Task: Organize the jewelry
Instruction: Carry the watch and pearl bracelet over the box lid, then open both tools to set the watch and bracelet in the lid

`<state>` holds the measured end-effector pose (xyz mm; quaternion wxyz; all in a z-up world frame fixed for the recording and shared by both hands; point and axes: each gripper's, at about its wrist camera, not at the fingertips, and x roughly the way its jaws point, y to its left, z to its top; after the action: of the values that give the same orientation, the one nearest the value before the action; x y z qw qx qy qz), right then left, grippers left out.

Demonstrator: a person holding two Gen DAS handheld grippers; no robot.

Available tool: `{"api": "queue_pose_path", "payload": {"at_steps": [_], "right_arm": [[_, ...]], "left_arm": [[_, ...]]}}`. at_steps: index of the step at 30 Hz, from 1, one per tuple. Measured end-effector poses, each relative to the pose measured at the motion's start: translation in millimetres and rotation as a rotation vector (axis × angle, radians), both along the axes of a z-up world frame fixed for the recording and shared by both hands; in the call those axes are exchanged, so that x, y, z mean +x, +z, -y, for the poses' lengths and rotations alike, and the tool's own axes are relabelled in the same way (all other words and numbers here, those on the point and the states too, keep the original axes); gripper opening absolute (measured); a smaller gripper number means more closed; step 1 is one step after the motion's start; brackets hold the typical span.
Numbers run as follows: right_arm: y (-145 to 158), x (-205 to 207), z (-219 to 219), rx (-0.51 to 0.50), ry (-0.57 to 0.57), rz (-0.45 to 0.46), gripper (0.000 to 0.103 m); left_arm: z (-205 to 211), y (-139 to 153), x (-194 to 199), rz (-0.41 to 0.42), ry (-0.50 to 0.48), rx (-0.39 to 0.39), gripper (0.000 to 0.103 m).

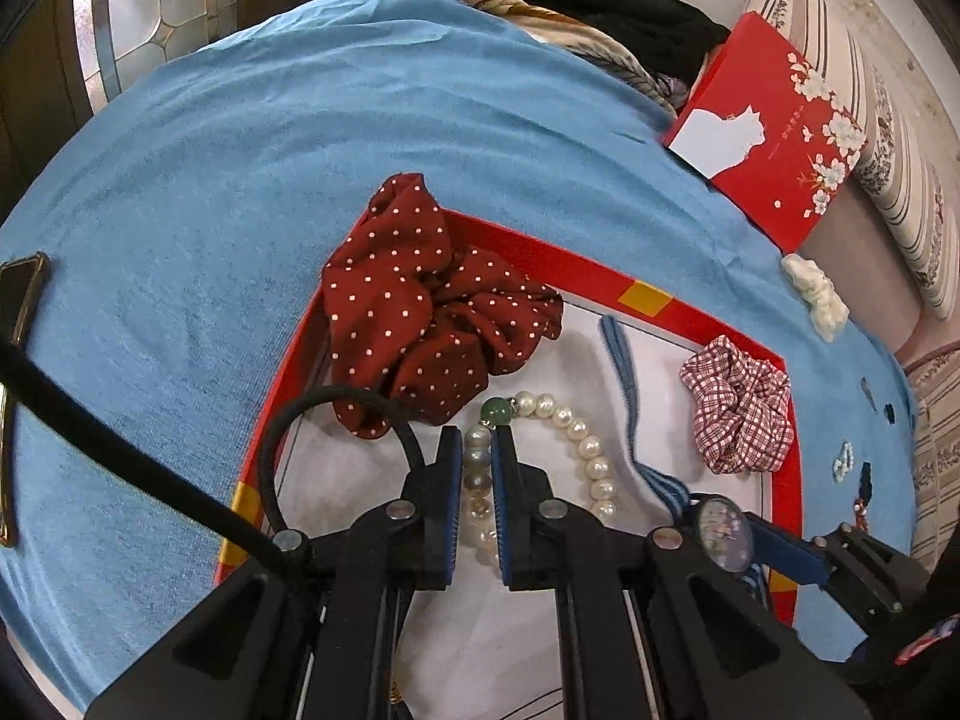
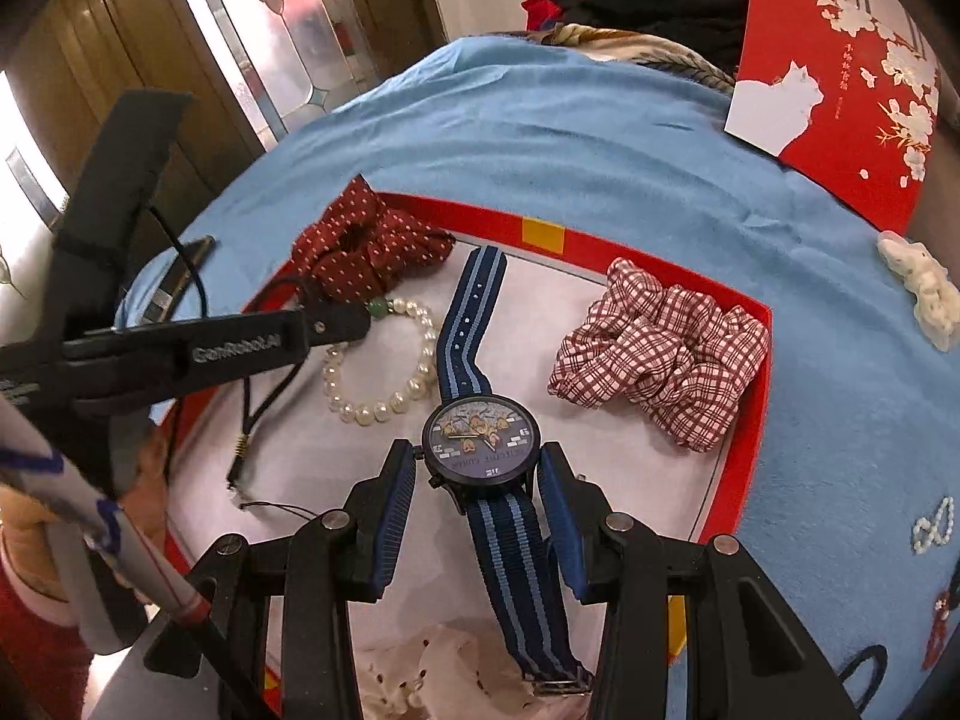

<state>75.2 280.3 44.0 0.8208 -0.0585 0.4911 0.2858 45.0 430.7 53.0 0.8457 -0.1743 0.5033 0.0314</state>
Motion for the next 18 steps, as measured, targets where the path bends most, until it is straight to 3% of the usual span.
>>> {"api": "queue_pose_path", "payload": {"at_steps": [6,12,18], "right_arm": [[-8.1,3.2,-3.9,-0.019,-0.007,-0.002,0.046],[-8.7,2.9,-6.5,-0.048,-0.007,0.009,0.047],[30.8,-8.1,9.4,0.003,-0.013,0.063,0.052]], "left_arm": [[0.9,12.4,-7.1,0.032,0.011,-0.016,0.01],[5.1,40.5,-24.3,0.083,0.02,-0.039,0.028],[9.4,77.1,-55.0,0.139,0.065,-0.023,0.04]]}}
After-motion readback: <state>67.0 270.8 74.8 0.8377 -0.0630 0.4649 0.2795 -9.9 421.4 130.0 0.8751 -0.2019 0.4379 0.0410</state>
